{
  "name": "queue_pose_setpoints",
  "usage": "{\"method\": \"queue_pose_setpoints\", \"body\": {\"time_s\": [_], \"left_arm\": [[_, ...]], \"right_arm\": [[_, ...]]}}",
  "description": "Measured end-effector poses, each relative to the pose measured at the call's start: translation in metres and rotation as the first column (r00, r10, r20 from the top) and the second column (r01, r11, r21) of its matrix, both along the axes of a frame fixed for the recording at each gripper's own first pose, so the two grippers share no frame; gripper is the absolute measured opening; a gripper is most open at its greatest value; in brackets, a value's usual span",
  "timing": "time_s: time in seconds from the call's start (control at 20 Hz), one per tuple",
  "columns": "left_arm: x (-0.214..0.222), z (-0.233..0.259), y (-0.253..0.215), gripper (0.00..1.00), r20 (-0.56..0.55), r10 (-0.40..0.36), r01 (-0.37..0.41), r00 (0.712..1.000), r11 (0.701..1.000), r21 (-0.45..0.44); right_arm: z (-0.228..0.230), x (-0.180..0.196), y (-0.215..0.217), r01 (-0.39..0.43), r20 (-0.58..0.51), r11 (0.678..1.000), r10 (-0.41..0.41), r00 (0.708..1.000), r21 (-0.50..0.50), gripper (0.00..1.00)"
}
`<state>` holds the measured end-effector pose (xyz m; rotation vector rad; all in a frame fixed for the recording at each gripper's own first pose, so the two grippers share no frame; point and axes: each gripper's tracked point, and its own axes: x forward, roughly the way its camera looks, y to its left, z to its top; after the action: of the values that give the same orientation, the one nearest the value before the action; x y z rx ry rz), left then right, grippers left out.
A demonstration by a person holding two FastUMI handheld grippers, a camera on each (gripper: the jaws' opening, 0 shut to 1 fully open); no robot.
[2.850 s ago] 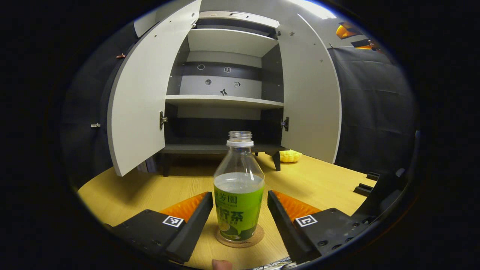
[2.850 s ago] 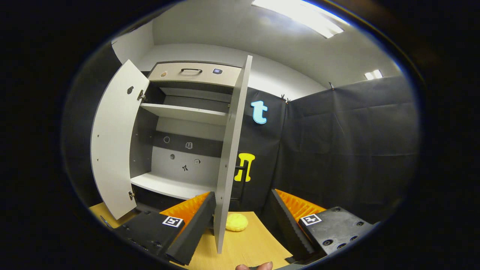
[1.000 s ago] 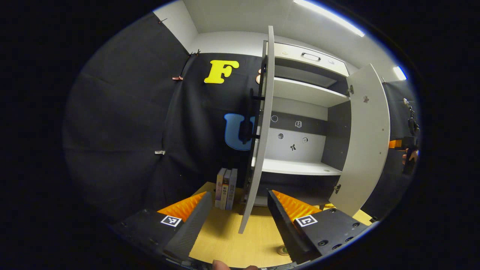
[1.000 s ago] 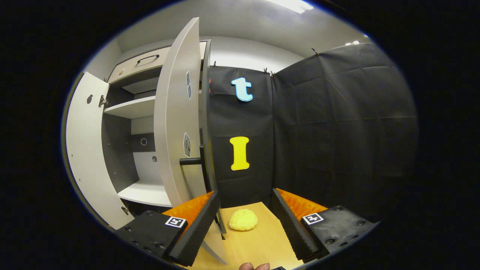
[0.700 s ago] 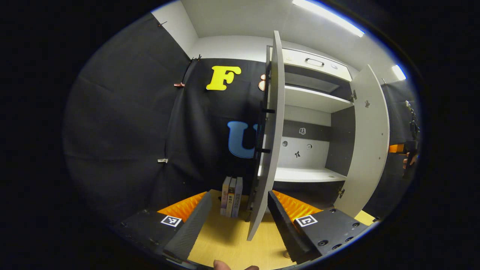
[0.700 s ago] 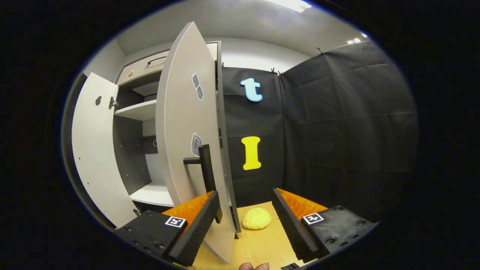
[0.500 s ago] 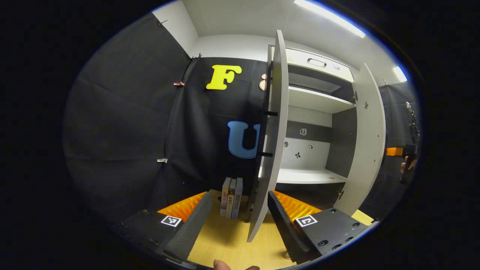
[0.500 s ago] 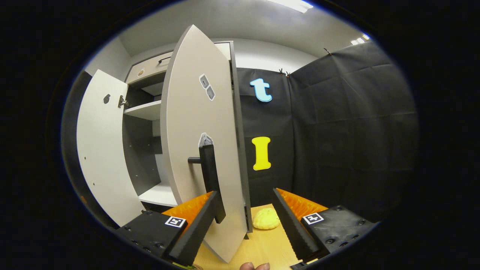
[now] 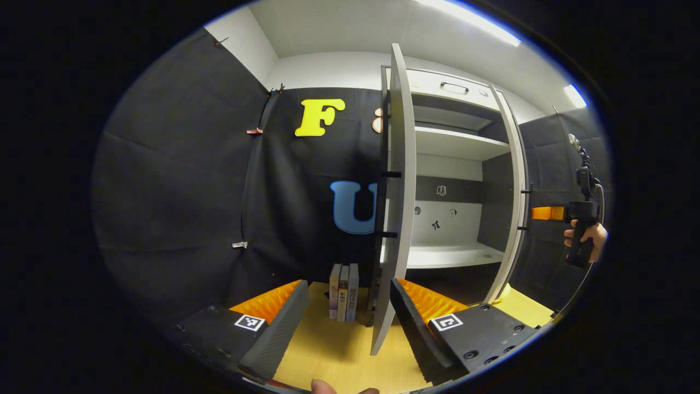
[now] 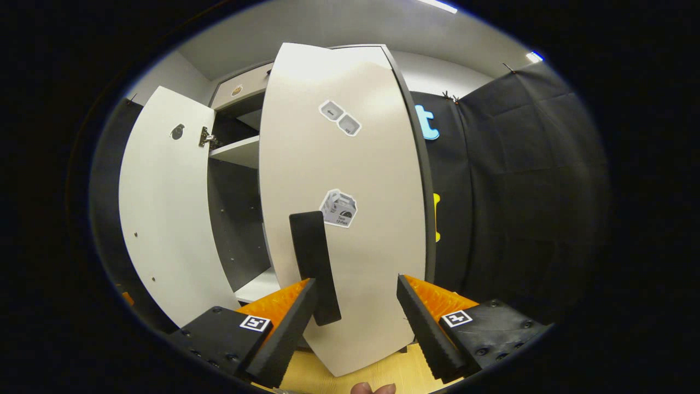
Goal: Grasp the bottle in the cabinet with the left hand and place it on the coaster, then close the right door with the right hand and the left door with the left hand.
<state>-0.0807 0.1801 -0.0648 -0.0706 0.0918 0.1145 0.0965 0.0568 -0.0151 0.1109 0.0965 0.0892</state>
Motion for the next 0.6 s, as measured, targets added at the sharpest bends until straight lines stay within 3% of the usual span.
{"method": "queue_pose_setpoints", "body": {"time_s": [0.35,0.6], "left_arm": [[0.019,0.009,0.029,0.94,-0.007,0.041,-0.041,0.999,0.998,0.052],[0.077,0.035,0.053,0.94,0.019,0.057,-0.058,0.998,0.995,0.084]], "right_arm": [[-0.005,0.035,0.028,-0.018,0.000,1.000,0.018,1.000,-0.021,0.98],[-0.001,0.021,0.020,0.007,0.000,1.000,-0.007,1.000,-0.015,0.98]]}}
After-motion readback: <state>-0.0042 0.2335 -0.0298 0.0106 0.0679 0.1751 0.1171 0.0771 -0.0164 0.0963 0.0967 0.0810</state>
